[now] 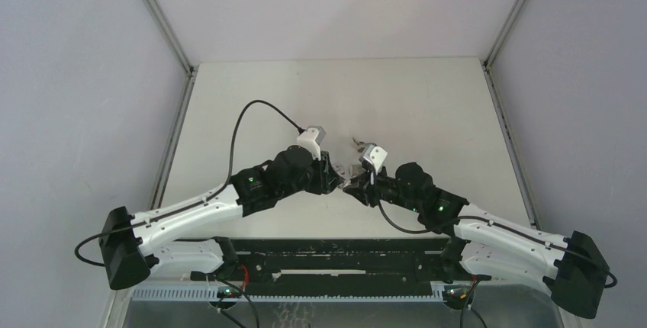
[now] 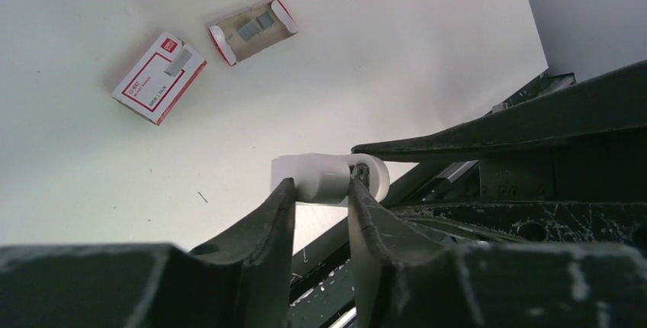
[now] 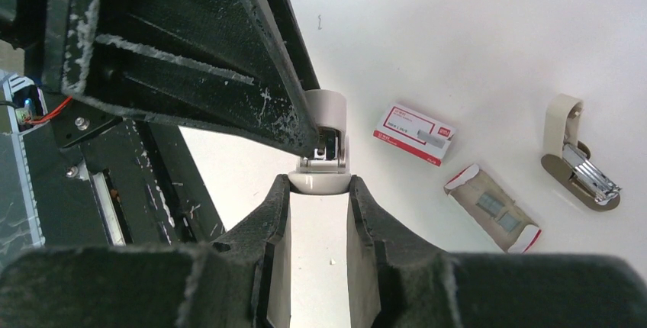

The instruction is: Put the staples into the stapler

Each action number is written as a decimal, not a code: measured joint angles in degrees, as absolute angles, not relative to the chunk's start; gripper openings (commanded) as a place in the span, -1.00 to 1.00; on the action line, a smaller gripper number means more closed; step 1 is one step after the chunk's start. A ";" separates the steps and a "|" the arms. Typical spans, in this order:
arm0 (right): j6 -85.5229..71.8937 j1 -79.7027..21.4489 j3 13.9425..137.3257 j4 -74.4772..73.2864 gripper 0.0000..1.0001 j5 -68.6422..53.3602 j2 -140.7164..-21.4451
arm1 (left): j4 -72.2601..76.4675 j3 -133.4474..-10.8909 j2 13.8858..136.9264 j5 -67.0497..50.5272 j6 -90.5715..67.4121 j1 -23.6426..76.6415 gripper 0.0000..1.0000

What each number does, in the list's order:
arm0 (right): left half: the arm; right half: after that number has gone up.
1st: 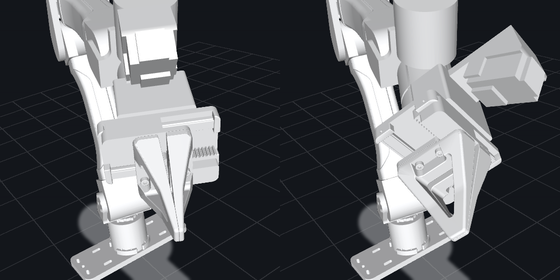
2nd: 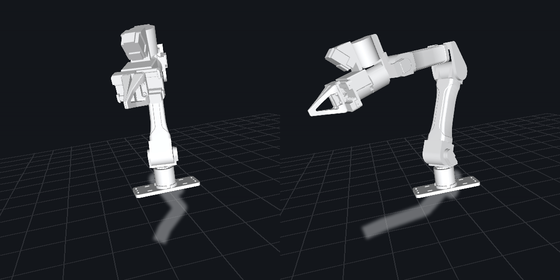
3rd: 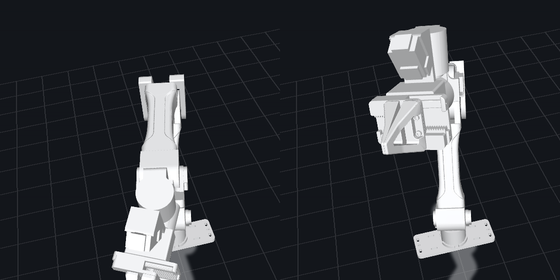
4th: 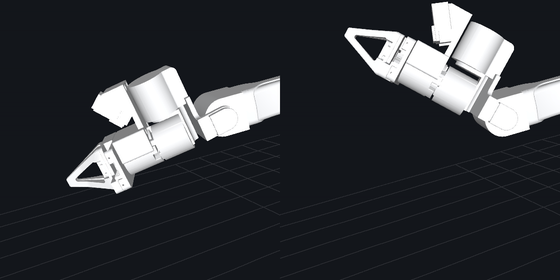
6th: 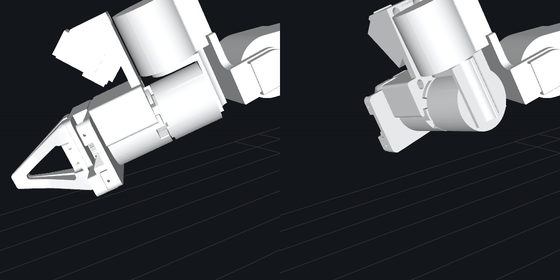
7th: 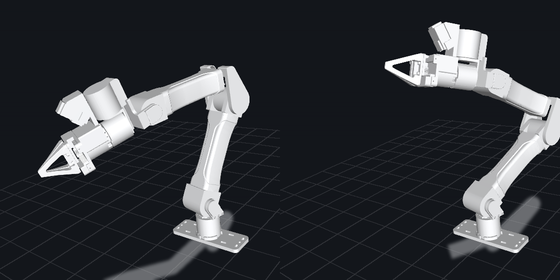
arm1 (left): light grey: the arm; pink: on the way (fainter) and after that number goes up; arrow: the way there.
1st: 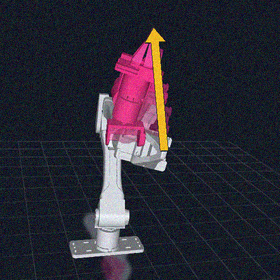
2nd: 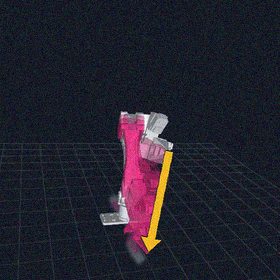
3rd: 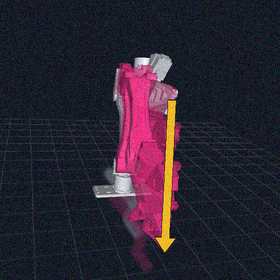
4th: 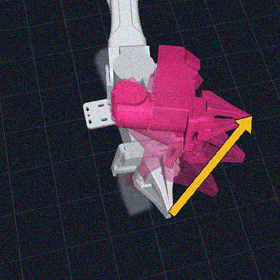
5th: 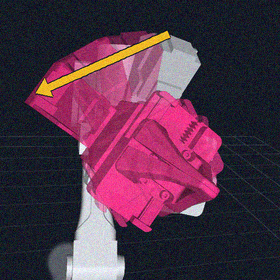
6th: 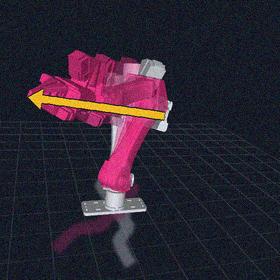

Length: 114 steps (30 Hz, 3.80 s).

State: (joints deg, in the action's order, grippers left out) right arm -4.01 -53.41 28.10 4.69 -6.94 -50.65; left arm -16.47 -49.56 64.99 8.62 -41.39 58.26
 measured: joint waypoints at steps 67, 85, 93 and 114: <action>-24.86 -16.95 21.12 6.68 0.38 -17.15 -51.20 | 18.98 -35.35 78.48 21.47 -53.87 40.12 -1.00; -24.88 -16.86 21.10 12.36 0.35 -20.47 -59.33 | 26.85 -39.72 92.79 15.66 -51.44 35.57 -0.56; -24.86 -16.86 21.04 12.43 0.33 -20.58 -58.87 | 27.07 -39.66 92.95 13.63 -50.00 34.68 0.32; -24.67 -15.99 20.16 12.32 0.31 -20.12 -55.07 | 15.92 -47.31 88.09 3.64 -13.78 44.73 0.05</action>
